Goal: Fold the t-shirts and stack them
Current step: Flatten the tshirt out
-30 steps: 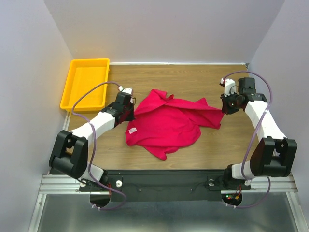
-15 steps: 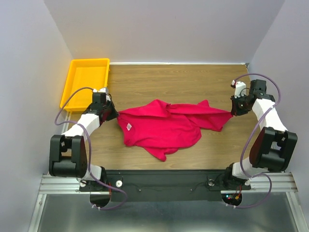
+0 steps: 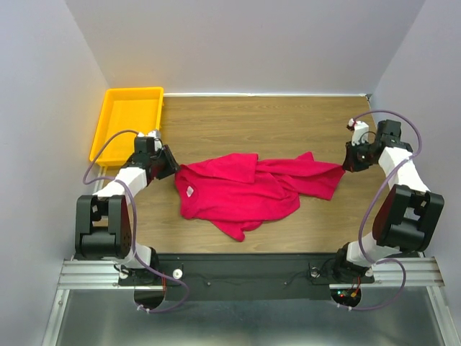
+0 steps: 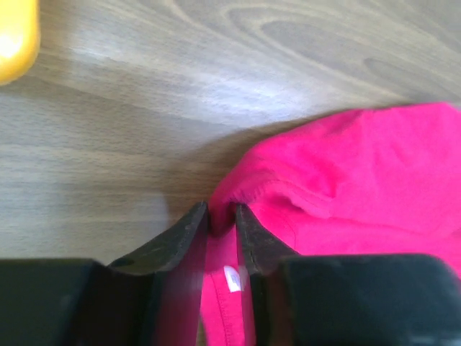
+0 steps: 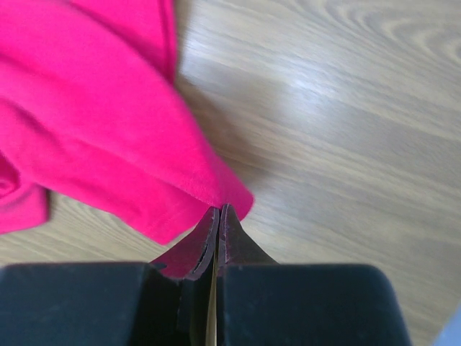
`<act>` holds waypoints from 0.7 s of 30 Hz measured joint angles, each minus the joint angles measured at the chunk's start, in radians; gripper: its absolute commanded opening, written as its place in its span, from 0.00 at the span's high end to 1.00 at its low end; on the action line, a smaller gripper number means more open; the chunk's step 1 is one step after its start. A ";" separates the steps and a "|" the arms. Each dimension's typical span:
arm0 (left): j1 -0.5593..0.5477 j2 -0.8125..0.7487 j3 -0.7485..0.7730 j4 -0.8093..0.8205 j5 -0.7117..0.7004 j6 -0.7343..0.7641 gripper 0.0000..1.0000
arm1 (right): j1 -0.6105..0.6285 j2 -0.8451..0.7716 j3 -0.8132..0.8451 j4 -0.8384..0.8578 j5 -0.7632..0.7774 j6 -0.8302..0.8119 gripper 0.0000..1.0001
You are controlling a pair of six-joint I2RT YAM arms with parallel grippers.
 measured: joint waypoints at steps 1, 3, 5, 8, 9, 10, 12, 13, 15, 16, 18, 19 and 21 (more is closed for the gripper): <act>0.000 -0.008 0.006 0.003 0.004 0.010 0.43 | 0.000 0.000 -0.002 0.002 -0.022 -0.003 1.00; 0.000 -0.031 0.008 0.007 0.010 0.014 0.41 | 0.000 0.000 -0.011 0.010 -0.048 -0.005 0.99; -0.006 -0.081 0.012 0.007 0.015 0.030 0.40 | 0.000 0.002 -0.027 0.011 -0.081 -0.007 0.99; -0.034 -0.166 0.040 0.008 0.027 0.068 0.40 | 0.000 0.012 -0.042 0.011 -0.114 -0.007 0.99; -0.051 -0.180 0.054 0.007 0.030 0.081 0.40 | 0.000 0.017 -0.048 0.010 -0.128 -0.007 0.99; -0.074 -0.190 0.071 0.007 0.032 0.095 0.40 | 0.000 0.020 -0.050 0.010 -0.135 -0.006 0.99; -0.156 -0.190 0.105 0.010 0.029 0.126 0.40 | 0.000 0.031 -0.054 0.011 -0.151 -0.006 0.99; -0.201 -0.183 0.120 0.008 0.022 0.148 0.40 | 0.000 0.032 -0.056 0.011 -0.157 -0.006 0.99; -0.325 -0.143 0.144 0.005 0.006 0.185 0.40 | 0.000 0.035 -0.062 0.011 -0.172 -0.005 0.99; -0.388 -0.109 0.161 -0.004 -0.018 0.204 0.40 | 0.000 0.036 -0.063 0.011 -0.175 -0.003 0.99; -0.486 -0.043 0.188 -0.013 -0.046 0.230 0.40 | 0.000 0.040 -0.064 0.011 -0.182 -0.003 0.99; -0.534 -0.003 0.206 -0.023 -0.069 0.245 0.41 | 0.000 0.041 -0.064 0.011 -0.183 -0.002 0.99; -0.630 0.080 0.238 -0.047 -0.117 0.274 0.41 | 0.000 0.042 -0.064 0.011 -0.187 0.000 1.00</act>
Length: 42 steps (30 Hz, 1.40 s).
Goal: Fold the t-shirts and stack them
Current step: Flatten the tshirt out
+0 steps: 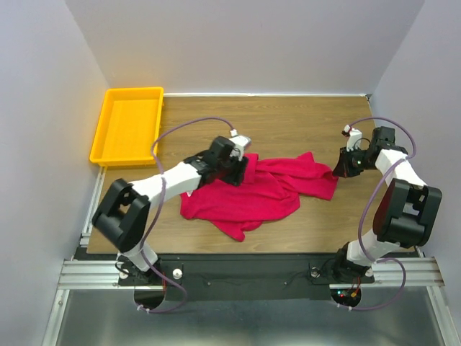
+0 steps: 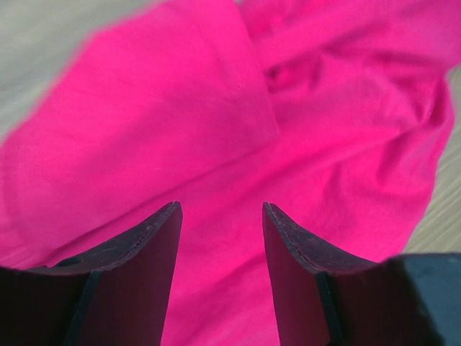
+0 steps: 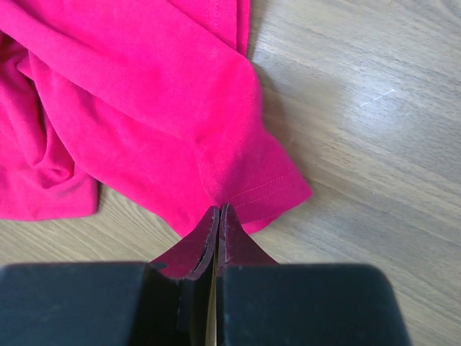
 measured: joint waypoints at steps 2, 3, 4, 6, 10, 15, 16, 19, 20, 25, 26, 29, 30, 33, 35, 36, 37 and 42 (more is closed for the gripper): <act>-0.056 0.060 0.034 -0.024 -0.046 0.016 0.41 | 0.000 0.001 0.000 0.000 -0.004 0.004 1.00; -0.077 0.087 0.054 -0.034 -0.069 0.021 0.41 | 0.000 0.002 0.000 0.000 -0.006 0.005 0.99; -0.101 0.121 0.081 -0.045 -0.099 0.025 0.41 | 0.000 0.002 0.000 0.000 -0.007 0.005 0.99; -0.141 0.182 0.140 -0.065 -0.162 0.029 0.41 | 0.000 0.002 0.000 0.000 -0.009 0.006 1.00; -0.192 0.283 0.227 -0.073 -0.254 0.027 0.41 | 0.000 0.003 0.000 0.000 -0.012 0.009 1.00; -0.246 0.376 0.308 -0.115 -0.343 0.005 0.41 | 0.000 0.004 0.000 0.000 -0.013 0.008 0.99; -0.256 0.393 0.323 -0.124 -0.357 -0.002 0.41 | 0.000 0.005 0.000 0.000 -0.013 0.008 0.99; -0.277 0.436 0.359 -0.154 -0.409 -0.021 0.48 | 0.000 0.013 0.000 0.000 -0.013 0.009 0.99; -0.283 0.447 0.367 -0.166 -0.427 -0.029 0.51 | 0.000 0.015 0.000 0.000 -0.013 0.008 0.99; -0.293 0.478 0.396 -0.224 -0.522 -0.055 0.78 | 0.000 0.018 0.000 0.000 -0.013 0.008 1.00; -0.293 0.478 0.398 -0.232 -0.539 -0.057 0.81 | 0.000 0.018 0.000 0.000 -0.013 0.008 0.99; -0.293 0.478 0.406 -0.248 -0.581 -0.059 0.94 | 0.000 0.018 0.000 0.000 -0.013 0.008 0.99; -0.293 0.478 0.407 -0.249 -0.594 -0.060 0.96 | 0.000 0.018 0.000 0.000 -0.013 0.008 0.99; -0.293 0.477 0.409 -0.254 -0.619 -0.058 1.00 | 0.000 0.018 0.000 0.000 -0.013 0.008 1.00; -0.293 0.474 0.409 -0.256 -0.625 -0.056 1.00 | 0.000 0.018 0.000 0.000 -0.013 0.008 0.99; -0.293 0.470 0.409 -0.256 -0.626 -0.056 1.00 | 0.000 0.018 0.000 0.000 -0.012 0.008 0.99; -0.293 0.464 0.409 -0.257 -0.626 -0.056 1.00 | 0.000 0.018 0.000 0.000 -0.012 0.008 0.99; -0.266 0.387 0.409 -0.254 -0.598 -0.055 1.00 | 0.000 0.018 0.000 0.000 0.000 0.005 0.99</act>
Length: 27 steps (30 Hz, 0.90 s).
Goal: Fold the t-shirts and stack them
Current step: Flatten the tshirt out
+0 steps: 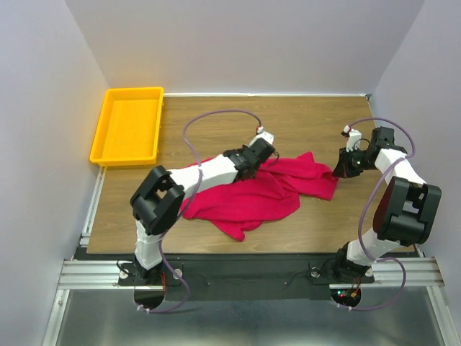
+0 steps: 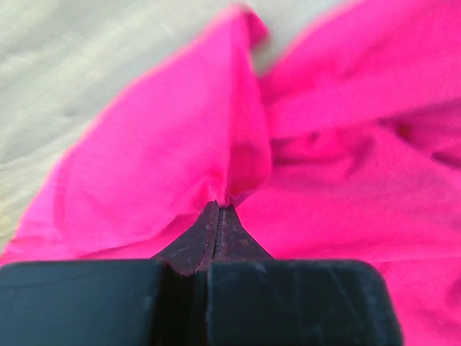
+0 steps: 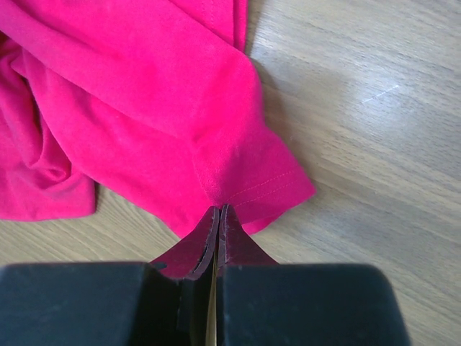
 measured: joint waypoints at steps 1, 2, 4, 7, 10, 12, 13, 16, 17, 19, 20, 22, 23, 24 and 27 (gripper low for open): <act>0.013 -0.024 0.000 0.004 0.011 0.000 1.00 | 0.000 0.000 0.000 0.000 0.003 -0.001 0.99; 0.035 -0.060 -0.005 0.015 0.027 0.001 1.00 | 0.000 0.000 0.006 -0.003 0.010 -0.002 1.00; 0.092 -0.123 -0.014 0.035 0.045 0.005 1.00 | 0.000 0.000 0.024 -0.002 0.021 -0.005 0.99; 0.182 -0.186 -0.016 0.064 0.070 0.022 1.00 | 0.000 0.010 0.089 -0.005 0.034 -0.007 1.00; 0.263 -0.202 -0.016 0.089 0.080 0.046 1.00 | 0.000 0.034 0.179 0.001 0.033 -0.006 0.99; 0.298 -0.195 -0.015 0.095 0.086 0.067 1.00 | 0.000 0.051 0.218 0.003 0.030 -0.004 0.99; 0.307 -0.187 -0.011 0.094 0.087 0.076 1.00 | 0.000 0.066 0.244 0.006 0.029 -0.002 0.99; 0.322 -0.138 0.041 0.092 0.085 0.107 1.00 | 0.000 0.098 0.290 0.005 0.023 0.000 1.00; 0.327 -0.122 0.060 0.097 0.081 0.114 1.00 | 0.000 0.113 0.308 0.006 0.022 0.000 0.99; 0.337 -0.101 0.090 0.100 0.067 0.128 1.00 | 0.000 0.142 0.337 0.005 0.023 0.002 0.99; 0.345 -0.092 0.106 0.102 0.058 0.138 1.00 | 0.000 0.157 0.352 0.005 0.023 0.004 0.99; 0.364 -0.089 0.126 0.111 0.043 0.149 1.00 | 0.000 0.190 0.389 0.005 0.027 0.013 0.99; 0.374 -0.089 0.134 0.117 0.036 0.154 1.00 | 0.000 0.205 0.406 0.006 0.028 0.018 0.99; 0.393 -0.089 0.143 0.123 0.029 0.158 1.00 | 0.000 0.224 0.426 0.007 0.031 0.025 0.99; 0.443 -0.087 0.173 0.149 0.010 0.176 1.00 | 0.000 0.269 0.476 0.010 0.035 0.047 1.00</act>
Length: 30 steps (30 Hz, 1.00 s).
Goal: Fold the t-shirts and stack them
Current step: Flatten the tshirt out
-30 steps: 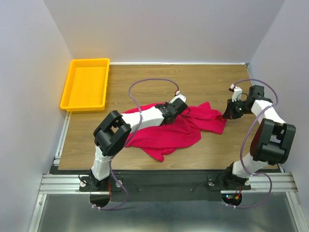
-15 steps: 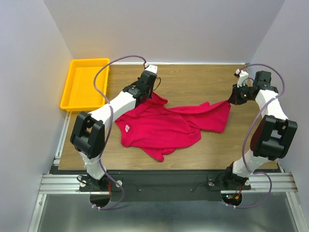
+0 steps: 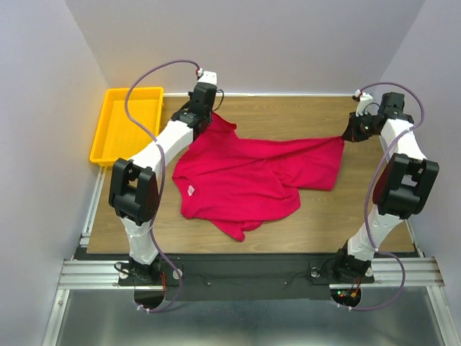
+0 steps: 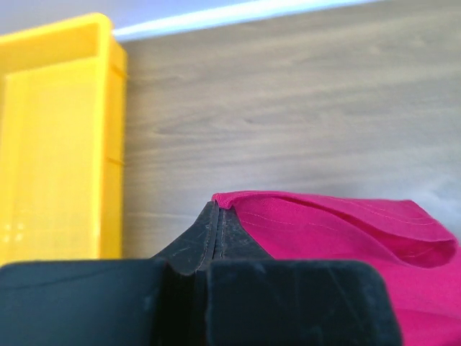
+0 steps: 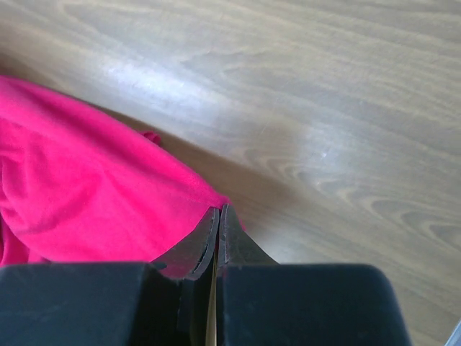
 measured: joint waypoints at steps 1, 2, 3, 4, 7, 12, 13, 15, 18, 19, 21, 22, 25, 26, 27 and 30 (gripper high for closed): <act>0.010 0.002 0.009 0.008 -0.006 0.007 1.00 | 0.000 0.013 0.018 0.001 0.002 0.007 1.00; 0.025 0.006 0.021 0.018 -0.013 0.016 1.00 | 0.000 0.023 0.029 0.002 0.002 0.011 1.00; 0.035 0.016 0.041 0.025 -0.019 0.026 1.00 | 0.000 0.037 0.044 0.004 0.002 0.018 0.99; 0.039 0.027 0.058 0.034 -0.024 0.035 1.00 | 0.000 0.056 0.066 0.009 0.001 0.027 1.00; 0.038 0.071 0.111 0.053 -0.036 0.058 1.00 | 0.000 0.096 0.110 0.019 0.000 0.044 1.00; 0.035 0.183 0.183 0.078 -0.058 0.079 1.00 | 0.002 0.208 0.234 0.032 -0.018 0.092 0.99; 0.034 0.200 0.188 0.079 -0.059 0.081 1.00 | 0.004 0.225 0.254 0.034 -0.019 0.096 1.00; 0.038 0.229 0.196 0.078 -0.062 0.081 1.00 | 0.011 0.268 0.291 0.043 -0.029 0.111 1.00; 0.050 0.274 0.227 0.076 -0.064 0.081 1.00 | 0.023 0.310 0.331 0.042 -0.037 0.124 0.99; 0.054 0.281 0.234 0.076 -0.064 0.081 1.00 | 0.031 0.324 0.348 0.043 -0.039 0.130 0.99; 0.061 0.294 0.253 0.077 -0.065 0.081 1.00 | 0.042 0.341 0.372 0.041 -0.041 0.137 1.00; 0.061 0.295 0.257 0.078 -0.066 0.081 1.00 | 0.050 0.351 0.391 0.042 -0.042 0.138 1.00; 0.070 0.295 0.266 0.089 -0.072 0.081 1.00 | 0.070 0.364 0.436 0.044 -0.042 0.132 1.00; 0.071 0.295 0.266 0.092 -0.075 0.081 1.00 | 0.076 0.363 0.446 0.043 -0.045 0.125 0.99; 0.072 0.295 0.266 0.093 -0.075 0.082 1.00 | 0.082 0.362 0.453 0.045 -0.048 0.116 1.00; 0.074 0.279 0.246 0.100 -0.074 0.085 1.00 | 0.088 0.349 0.454 0.045 -0.053 0.093 0.99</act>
